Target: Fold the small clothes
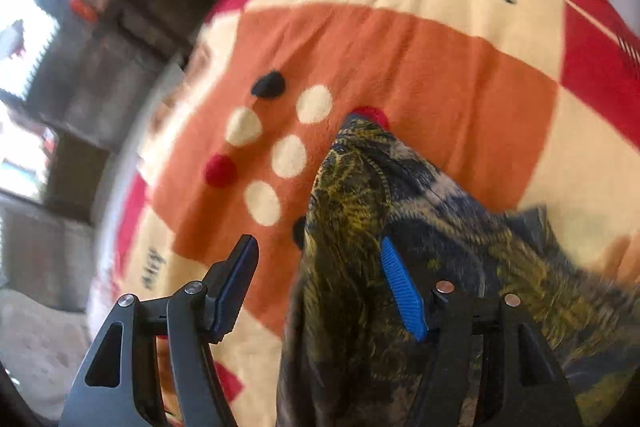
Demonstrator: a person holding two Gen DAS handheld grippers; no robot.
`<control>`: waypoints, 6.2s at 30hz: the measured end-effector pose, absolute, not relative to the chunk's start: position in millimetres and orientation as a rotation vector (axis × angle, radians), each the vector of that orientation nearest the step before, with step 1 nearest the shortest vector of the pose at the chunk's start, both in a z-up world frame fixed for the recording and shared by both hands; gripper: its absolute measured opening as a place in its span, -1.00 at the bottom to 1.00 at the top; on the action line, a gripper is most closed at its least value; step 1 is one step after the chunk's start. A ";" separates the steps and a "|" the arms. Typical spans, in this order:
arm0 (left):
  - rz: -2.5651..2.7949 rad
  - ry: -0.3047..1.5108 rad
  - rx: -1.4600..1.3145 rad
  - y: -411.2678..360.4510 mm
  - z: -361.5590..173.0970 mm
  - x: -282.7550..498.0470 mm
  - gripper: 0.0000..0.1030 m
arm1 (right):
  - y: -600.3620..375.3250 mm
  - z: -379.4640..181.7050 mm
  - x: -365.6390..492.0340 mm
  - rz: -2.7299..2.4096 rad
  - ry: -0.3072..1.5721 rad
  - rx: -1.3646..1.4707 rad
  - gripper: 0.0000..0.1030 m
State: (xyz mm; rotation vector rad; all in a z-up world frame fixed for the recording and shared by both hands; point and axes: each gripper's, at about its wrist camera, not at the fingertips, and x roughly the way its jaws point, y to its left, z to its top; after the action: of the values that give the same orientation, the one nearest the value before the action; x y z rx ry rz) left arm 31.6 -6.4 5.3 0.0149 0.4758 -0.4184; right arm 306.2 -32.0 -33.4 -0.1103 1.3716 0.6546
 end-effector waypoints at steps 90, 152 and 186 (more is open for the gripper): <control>-0.642 0.655 0.151 -147.5 13.0 -25.8 -0.26 | -455.2 25.8 96.5 0.355 0.869 0.090 -0.21; -0.524 1.008 -0.276 -75.7 -62.7 182.3 0.77 | -511.5 -41.2 52.3 0.111 0.783 0.634 0.28; -0.141 0.921 0.106 -129.0 -24.4 122.0 0.50 | -340.8 -64.1 -17.5 0.115 0.853 -0.025 0.36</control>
State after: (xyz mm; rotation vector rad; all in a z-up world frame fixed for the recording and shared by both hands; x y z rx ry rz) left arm 122.0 -129.0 -24.4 0.1063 0.9214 -0.1413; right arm -17.5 -340.8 -64.1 -0.0251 0.8535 0.1152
